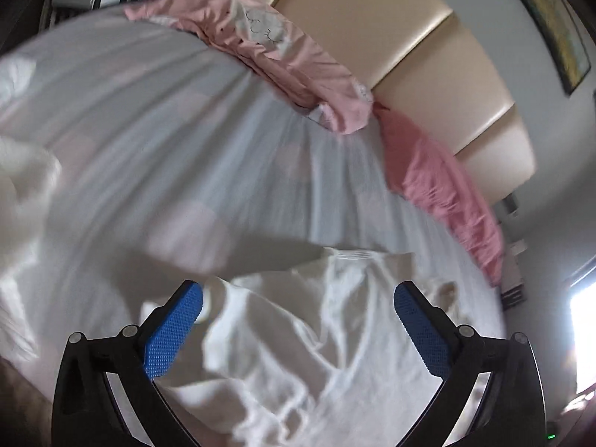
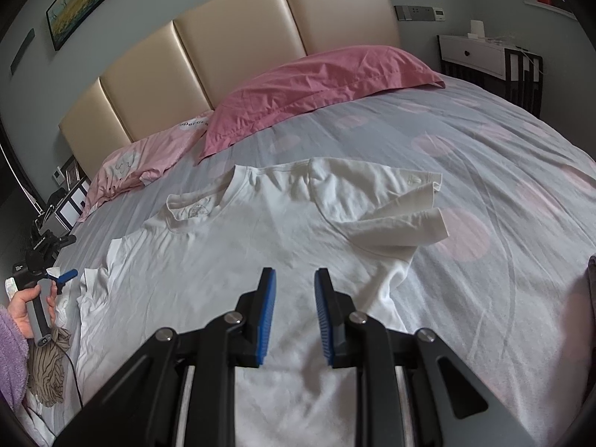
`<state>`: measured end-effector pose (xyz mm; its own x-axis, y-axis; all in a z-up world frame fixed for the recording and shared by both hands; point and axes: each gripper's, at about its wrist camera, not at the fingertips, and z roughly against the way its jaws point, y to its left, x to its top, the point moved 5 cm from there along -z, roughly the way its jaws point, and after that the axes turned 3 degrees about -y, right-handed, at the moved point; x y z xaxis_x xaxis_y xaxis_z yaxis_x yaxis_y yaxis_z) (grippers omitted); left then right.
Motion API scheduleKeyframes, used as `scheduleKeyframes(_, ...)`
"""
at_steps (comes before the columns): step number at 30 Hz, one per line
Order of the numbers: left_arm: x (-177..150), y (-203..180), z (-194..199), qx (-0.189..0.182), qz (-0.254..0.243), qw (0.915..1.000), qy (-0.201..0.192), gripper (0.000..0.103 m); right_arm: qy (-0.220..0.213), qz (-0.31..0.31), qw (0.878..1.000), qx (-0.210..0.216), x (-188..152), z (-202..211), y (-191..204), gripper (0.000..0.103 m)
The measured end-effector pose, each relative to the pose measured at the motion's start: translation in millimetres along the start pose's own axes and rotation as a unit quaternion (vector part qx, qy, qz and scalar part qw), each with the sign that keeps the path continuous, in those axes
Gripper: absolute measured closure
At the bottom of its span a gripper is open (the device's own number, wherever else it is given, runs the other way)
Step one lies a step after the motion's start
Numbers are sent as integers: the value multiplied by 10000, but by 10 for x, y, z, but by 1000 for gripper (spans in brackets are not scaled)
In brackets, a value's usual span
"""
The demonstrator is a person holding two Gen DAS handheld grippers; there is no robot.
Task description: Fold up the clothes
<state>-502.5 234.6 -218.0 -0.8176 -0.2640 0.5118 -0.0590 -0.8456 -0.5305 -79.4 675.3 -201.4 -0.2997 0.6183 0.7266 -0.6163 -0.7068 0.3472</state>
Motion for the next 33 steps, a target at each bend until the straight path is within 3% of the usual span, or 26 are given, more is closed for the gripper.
scheduleKeyframes(3, -63, 45, -134, 502, -265, 9970, 529, 0, -20, -5, 10000, -22, 5, -6, -7, 82)
scheduleKeyframes(10, -64, 205, -288, 1025, -230, 9927, 601, 2, 72, 20, 10000, -26, -43, -69, -6, 82)
scheduleKeyframes(11, -67, 217, -312, 1083, -260, 9918, 631, 15, 58, 27, 10000, -31, -37, -62, -9, 82)
scheduleKeyframes(12, -70, 230, -335, 1142, -290, 9908, 662, 48, 34, 27, 10000, -44, -27, -51, -15, 82)
scheduleKeyframes(14, -91, 268, -391, 1324, -298, 9878, 763, 79, -26, 4, 10000, -80, -7, -32, -34, 82)
scheduleKeyframes(19, -139, 276, -402, 1327, -493, 9873, 715, 83, 41, -46, 9999, -91, -29, -68, -61, 82)
scheduleKeyframes(20, -140, 267, -387, 1307, -537, 9877, 673, 94, 60, -50, 9999, -89, -39, -77, -62, 82)
scheduleKeyframes(21, -127, 248, -353, 1253, -546, 9888, 595, 97, 72, -49, 9999, -85, -44, -84, -61, 82)
scheduleKeyframes(27, -57, -72, -151, 922, -882, 9912, 340, 98, 19, -36, 10000, -67, -17, -59, -46, 82)
scheduleKeyframes(33, -85, -619, 63, 303, -1217, 9919, 211, 98, 5, -108, 9999, -63, 2, -34, -60, 82)
